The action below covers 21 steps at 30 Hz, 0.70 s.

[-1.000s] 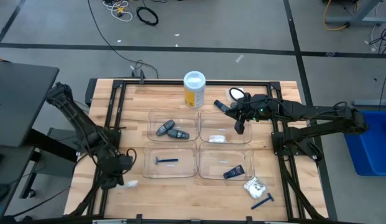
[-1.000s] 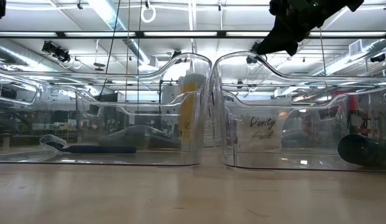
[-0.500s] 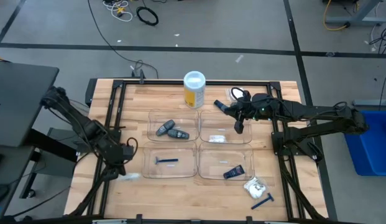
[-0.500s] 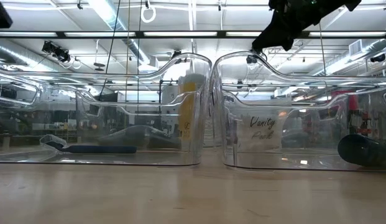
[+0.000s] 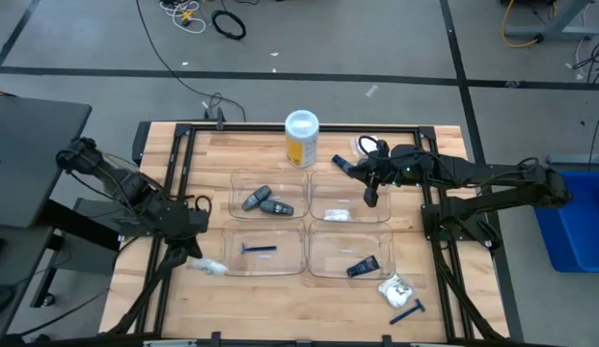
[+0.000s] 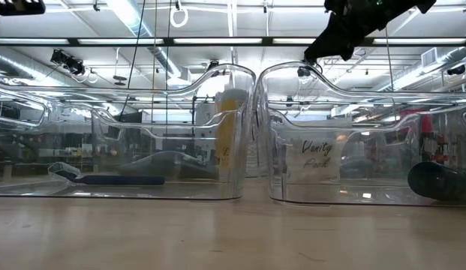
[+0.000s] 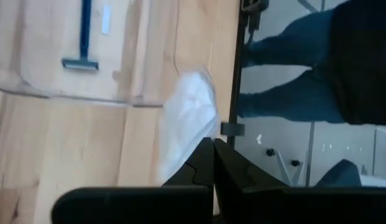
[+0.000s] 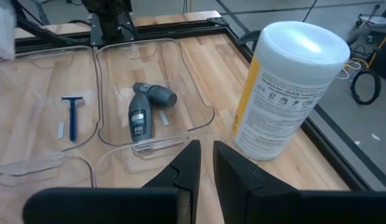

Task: Pick & Place Travel size toiletries
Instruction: Put the transparent vanity pack into the top right transparent bin

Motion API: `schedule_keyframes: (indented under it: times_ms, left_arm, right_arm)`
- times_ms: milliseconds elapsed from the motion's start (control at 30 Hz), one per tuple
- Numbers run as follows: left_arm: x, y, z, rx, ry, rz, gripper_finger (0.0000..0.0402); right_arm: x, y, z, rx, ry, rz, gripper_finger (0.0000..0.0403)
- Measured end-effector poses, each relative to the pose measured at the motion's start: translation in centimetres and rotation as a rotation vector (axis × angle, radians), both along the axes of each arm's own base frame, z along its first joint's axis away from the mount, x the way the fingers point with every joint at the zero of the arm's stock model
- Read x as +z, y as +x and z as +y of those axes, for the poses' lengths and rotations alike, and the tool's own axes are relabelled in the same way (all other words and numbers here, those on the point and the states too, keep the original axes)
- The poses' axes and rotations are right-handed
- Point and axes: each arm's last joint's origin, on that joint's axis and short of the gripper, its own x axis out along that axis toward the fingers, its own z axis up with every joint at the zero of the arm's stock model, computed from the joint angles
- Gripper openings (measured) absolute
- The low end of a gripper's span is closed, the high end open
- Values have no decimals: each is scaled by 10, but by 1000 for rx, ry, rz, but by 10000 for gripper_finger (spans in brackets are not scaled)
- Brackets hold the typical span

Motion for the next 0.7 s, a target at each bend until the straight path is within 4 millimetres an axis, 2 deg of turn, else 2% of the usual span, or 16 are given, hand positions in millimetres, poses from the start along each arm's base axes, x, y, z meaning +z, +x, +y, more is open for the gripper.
schedule_keyframes:
  times_ms: [500,700]
  left_arm:
    - [1,13,20,40,61,-82,0]
    - [7,24,32,74,93,-205,0]
  right_arm:
    - [0,0,0,10,-18,4,49]
    - [0,0,0,10,-18,4,48]
